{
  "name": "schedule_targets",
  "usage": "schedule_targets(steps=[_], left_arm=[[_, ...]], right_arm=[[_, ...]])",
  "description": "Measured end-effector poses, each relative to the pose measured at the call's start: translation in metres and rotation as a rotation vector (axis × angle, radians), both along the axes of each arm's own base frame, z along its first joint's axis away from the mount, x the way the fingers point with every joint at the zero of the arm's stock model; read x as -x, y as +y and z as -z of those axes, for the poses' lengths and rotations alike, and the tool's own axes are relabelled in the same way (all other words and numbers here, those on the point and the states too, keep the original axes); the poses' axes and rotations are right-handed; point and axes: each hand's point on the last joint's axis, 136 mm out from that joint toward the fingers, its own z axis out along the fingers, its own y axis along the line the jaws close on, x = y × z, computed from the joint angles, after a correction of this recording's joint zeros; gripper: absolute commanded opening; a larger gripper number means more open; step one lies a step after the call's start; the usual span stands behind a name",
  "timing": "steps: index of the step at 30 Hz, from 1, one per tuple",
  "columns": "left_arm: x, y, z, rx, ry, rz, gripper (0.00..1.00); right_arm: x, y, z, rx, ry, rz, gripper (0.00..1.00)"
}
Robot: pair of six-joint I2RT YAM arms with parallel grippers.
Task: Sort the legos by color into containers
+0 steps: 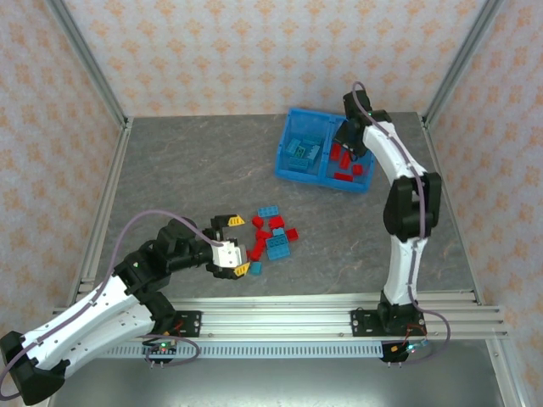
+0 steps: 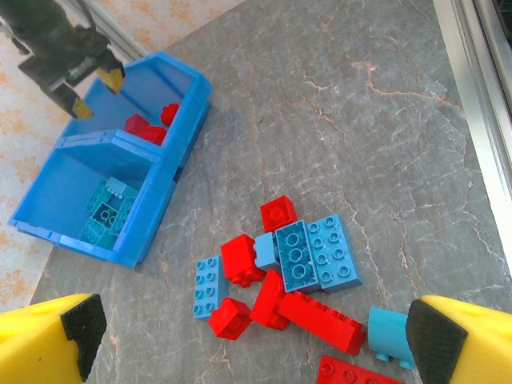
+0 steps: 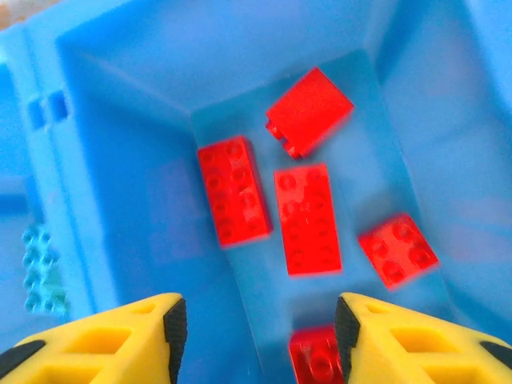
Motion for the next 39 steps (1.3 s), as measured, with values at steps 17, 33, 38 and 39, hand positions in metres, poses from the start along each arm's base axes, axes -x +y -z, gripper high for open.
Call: schedule_targets(steps=[17, 33, 38, 39], left_arm=[[0.014, -0.008, 0.010, -0.017, 0.055, 0.088, 1.00], [0.026, -0.012, 0.027, -0.063, 0.126, 0.150, 1.00], [0.026, -0.012, 0.026, -0.063, 0.125, 0.150, 1.00], [0.026, -0.012, 0.026, -0.062, 0.125, 0.150, 1.00]], right_arm=[[0.272, 0.129, 0.046, -0.029, 0.074, -0.646, 0.73], [0.248, 0.163, 0.110, 0.011, 0.130, -0.706, 0.71], [0.238, 0.165, 0.124, 0.019, 0.143, -0.675, 0.62], [0.237, 0.164, 0.127, 0.018, 0.150, -0.665, 0.60]])
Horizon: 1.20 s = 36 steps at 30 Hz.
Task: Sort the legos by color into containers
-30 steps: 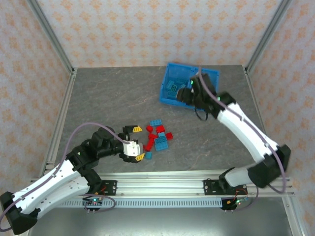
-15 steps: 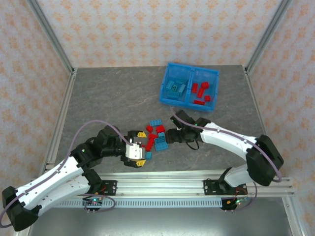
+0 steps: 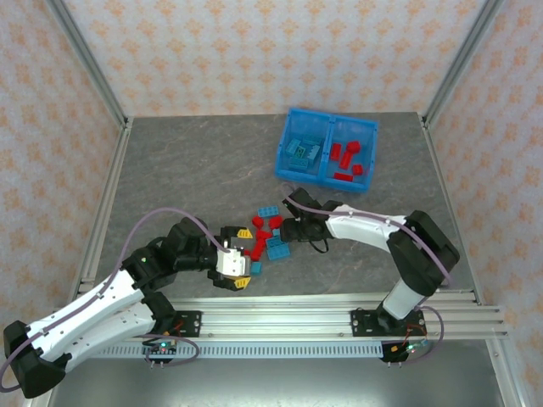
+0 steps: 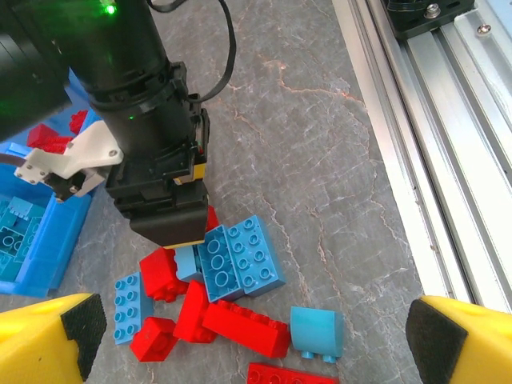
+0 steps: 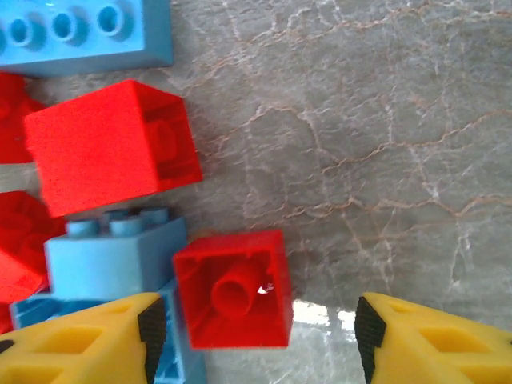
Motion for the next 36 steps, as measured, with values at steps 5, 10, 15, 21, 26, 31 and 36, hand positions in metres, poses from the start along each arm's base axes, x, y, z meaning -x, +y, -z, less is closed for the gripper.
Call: schedule_targets(steps=[5, 10, 15, 21, 26, 31, 36], left_arm=[[0.000, 0.000, -0.002, 0.002, -0.002, 0.000, 1.00], [0.000, 0.000, -0.003, 0.002, -0.003, 0.000, 1.00], [0.000, 0.000, -0.003, 0.001, -0.002, 0.000, 1.00], [0.000, 0.000, -0.003, 0.000, -0.002, 0.000, 1.00], [-0.002, 0.002, -0.005, 0.003, -0.017, -0.015, 1.00], [-0.009, 0.005, -0.012, 0.017, -0.042, -0.065, 1.00], [-0.019, 0.007, -0.016, 0.030, -0.049, -0.127, 1.00]], right_arm=[[-0.007, -0.001, 0.010, -0.004, 0.012, 0.041, 0.52], [-0.010, -0.007, 0.013, -0.001, 0.023, 0.092, 0.46], [-0.018, -0.016, 0.013, 0.014, 0.008, 0.147, 0.35], [-0.019, -0.025, 0.002, 0.022, -0.024, 0.194, 0.31], [-0.028, -0.034, -0.059, -0.064, -0.177, 0.250, 0.31], [-0.056, -0.074, -0.132, -0.110, -0.380, 0.401, 0.32], [-0.125, -0.145, -0.186, -0.074, -0.483, 0.621, 0.31]])
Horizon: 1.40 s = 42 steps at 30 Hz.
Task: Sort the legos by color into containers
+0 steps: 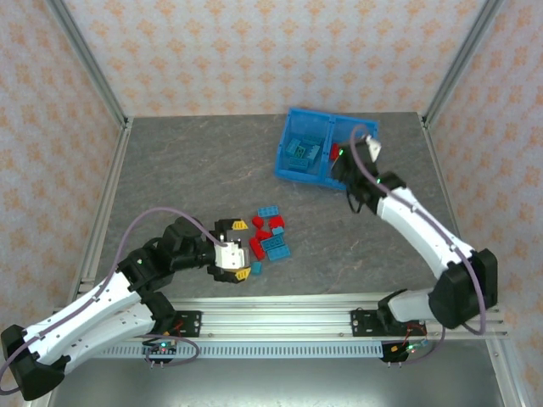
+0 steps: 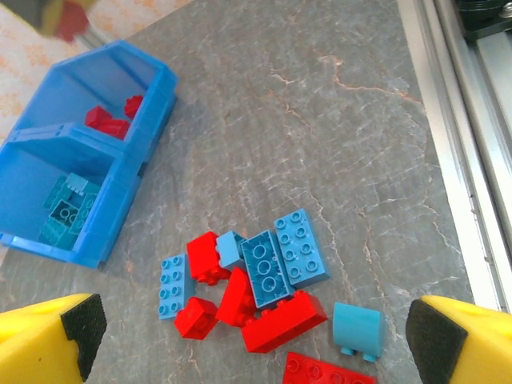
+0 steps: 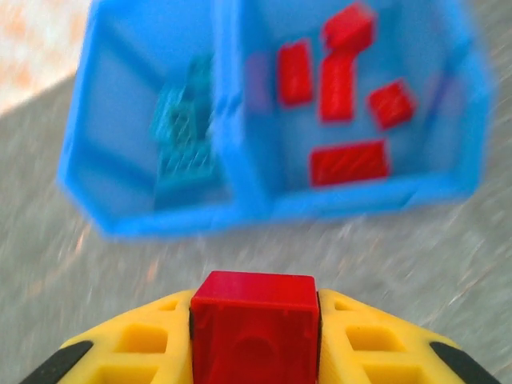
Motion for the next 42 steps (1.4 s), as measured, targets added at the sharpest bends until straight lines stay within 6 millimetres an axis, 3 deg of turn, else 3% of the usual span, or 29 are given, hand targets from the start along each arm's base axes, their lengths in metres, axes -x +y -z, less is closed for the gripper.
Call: schedule_targets(steps=[4, 6, 10, 14, 18, 24, 29, 31, 35, 38, 40, 42], left_arm=[[-0.005, 0.002, -0.001, 0.001, -0.003, -0.034, 1.00], [-0.007, 0.004, -0.001, 0.000, -0.003, -0.054, 1.00], [-0.012, 0.007, 0.000, -0.005, -0.001, -0.087, 1.00], [-0.015, 0.008, 0.004, -0.012, 0.018, -0.116, 1.00], [-0.020, 0.007, 0.008, -0.008, 0.047, -0.145, 1.00], [-0.026, 0.004, 0.017, -0.014, 0.106, -0.187, 1.00], [-0.030, 0.000, 0.018, -0.002, 0.148, -0.213, 1.00], [-0.034, -0.003, 0.014, 0.015, 0.173, -0.232, 1.00], [-0.044, -0.010, -0.010, 0.062, 0.258, -0.309, 0.99], [-0.052, -0.017, -0.043, 0.162, 0.312, -0.407, 0.99], [-0.051, -0.018, -0.053, 0.244, 0.364, -0.498, 0.99], [-0.050, -0.013, -0.050, 0.308, 0.449, -0.626, 0.95]], right_arm=[[-0.065, -0.029, -0.007, 0.024, 0.018, 0.080, 0.30], [-0.093, -0.030, 0.008, 0.028, 0.060, 0.081, 0.30], [-0.121, -0.022, 0.057, 0.010, 0.180, 0.056, 0.30], [-0.124, -0.016, 0.106, -0.028, 0.313, 0.034, 0.31], [-0.117, -0.015, 0.124, -0.054, 0.384, 0.036, 0.43], [-0.111, -0.017, 0.117, -0.052, 0.391, 0.041, 0.50], [-0.104, -0.018, 0.072, -0.068, 0.300, 0.030, 0.50], [-0.087, -0.021, 0.051, -0.077, 0.270, 0.018, 0.50], [-0.031, -0.012, -0.010, -0.134, 0.157, -0.067, 0.55], [0.026, 0.021, -0.057, -0.184, 0.053, -0.222, 0.62], [0.065, 0.047, -0.075, -0.224, 0.015, -0.349, 0.67], [0.105, 0.069, -0.079, -0.275, 0.021, -0.476, 0.73]])
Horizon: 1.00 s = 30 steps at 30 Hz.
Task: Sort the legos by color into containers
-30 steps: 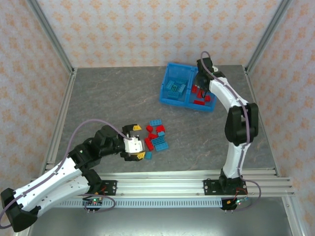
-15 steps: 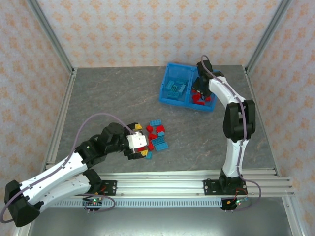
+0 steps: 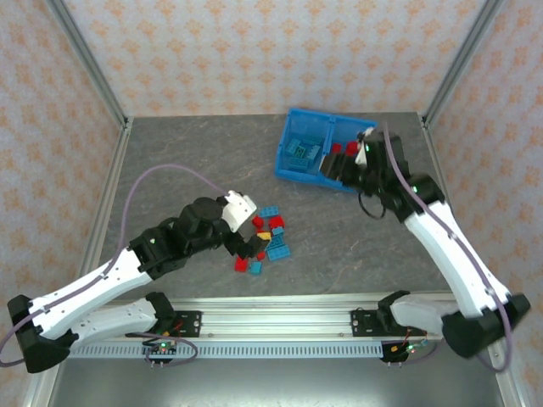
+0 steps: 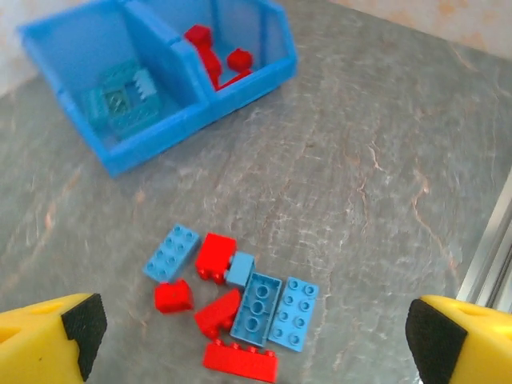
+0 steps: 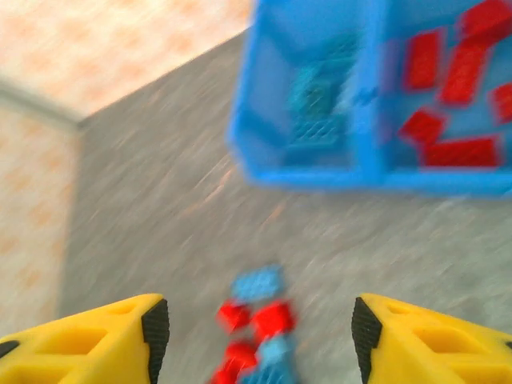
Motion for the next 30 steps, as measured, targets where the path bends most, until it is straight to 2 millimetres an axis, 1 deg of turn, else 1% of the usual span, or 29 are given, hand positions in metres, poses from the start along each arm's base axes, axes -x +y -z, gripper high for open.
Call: schedule_targets(steps=[1, 2, 3, 5, 8, 10, 11, 14, 16, 19, 22, 26, 30], left_arm=[[-0.001, 0.004, 0.007, 0.022, 0.059, -0.075, 0.95], [-0.002, 0.009, 0.017, 0.035, 0.125, -0.151, 0.95], [-0.003, 0.012, 0.025, 0.042, 0.177, -0.208, 0.95], [-0.001, 0.015, 0.053, 0.028, 0.306, -0.312, 0.93], [0.009, 0.010, 0.091, 0.000, 0.456, -0.398, 0.85], [0.019, 0.009, 0.111, -0.019, 0.529, -0.431, 0.82], [0.024, 0.009, 0.121, -0.037, 0.559, -0.445, 0.79], [0.032, 0.006, 0.142, -0.089, 0.609, -0.476, 0.66], [0.035, 0.005, 0.156, -0.128, 0.630, -0.495, 0.62], [0.037, 0.003, 0.174, -0.185, 0.657, -0.518, 0.60], [0.041, 0.000, 0.191, -0.235, 0.674, -0.526, 0.60], [0.046, -0.007, 0.205, -0.285, 0.681, -0.512, 0.59], [0.044, -0.012, 0.220, -0.310, 0.687, -0.517, 0.56]], right_arm=[[0.019, 0.008, 0.005, -0.021, 0.027, -0.059, 0.77], [0.037, 0.015, 0.016, -0.030, 0.073, -0.115, 0.80], [0.051, 0.018, 0.024, -0.026, 0.114, -0.158, 0.83], [0.078, 0.024, 0.041, 0.003, 0.210, -0.242, 0.87], [0.103, 0.025, 0.065, 0.063, 0.344, -0.317, 0.90], [0.113, 0.022, 0.072, 0.080, 0.391, -0.337, 0.90], [0.116, 0.020, 0.073, 0.086, 0.400, -0.341, 0.90], [0.119, 0.018, 0.073, 0.091, 0.401, -0.344, 0.90], [0.118, 0.018, 0.076, 0.095, 0.403, -0.340, 0.90], [0.118, 0.016, 0.083, 0.109, 0.422, -0.327, 0.90], [0.116, 0.015, 0.087, 0.122, 0.429, -0.317, 0.90], [0.114, 0.014, 0.087, 0.122, 0.425, -0.303, 0.90], [0.111, 0.013, 0.087, 0.126, 0.420, -0.288, 0.90]])
